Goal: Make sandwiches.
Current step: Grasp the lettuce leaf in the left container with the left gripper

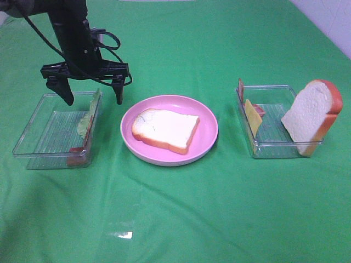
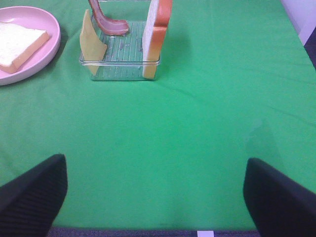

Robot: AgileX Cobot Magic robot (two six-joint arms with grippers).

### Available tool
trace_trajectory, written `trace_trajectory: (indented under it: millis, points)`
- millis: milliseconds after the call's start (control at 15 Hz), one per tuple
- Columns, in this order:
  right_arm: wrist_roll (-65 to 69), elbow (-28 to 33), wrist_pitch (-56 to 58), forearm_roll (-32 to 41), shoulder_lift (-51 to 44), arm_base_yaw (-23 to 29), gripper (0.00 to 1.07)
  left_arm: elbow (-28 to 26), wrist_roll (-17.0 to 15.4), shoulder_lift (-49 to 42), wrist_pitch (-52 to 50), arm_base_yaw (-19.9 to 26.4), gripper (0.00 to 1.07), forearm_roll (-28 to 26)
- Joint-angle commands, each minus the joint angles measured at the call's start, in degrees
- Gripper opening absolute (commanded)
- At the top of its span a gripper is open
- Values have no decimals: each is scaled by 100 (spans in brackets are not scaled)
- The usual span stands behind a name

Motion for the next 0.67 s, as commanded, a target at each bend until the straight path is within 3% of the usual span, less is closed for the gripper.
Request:
trace_trajectory:
  millis: [67, 133, 200, 533, 667]
  points:
    - [-52, 17, -63, -6, -149, -23, 94, 34, -189, -6, 487, -17, 90, -138]
    - [-52, 17, -63, -6, -149, -23, 94, 34, -189, -6, 544, -17, 87, -138]
    - [-52, 17, -63, -6, -149, -23, 94, 34, -183, -17, 556, -17, 70, -126]
    - [-52, 17, -63, -6, -149, -23, 94, 34, -344, -17, 556, -17, 31, -57]
    - [-52, 17, -63, -6, -149, -23, 94, 34, -344, -11, 556, -17, 21, -52]
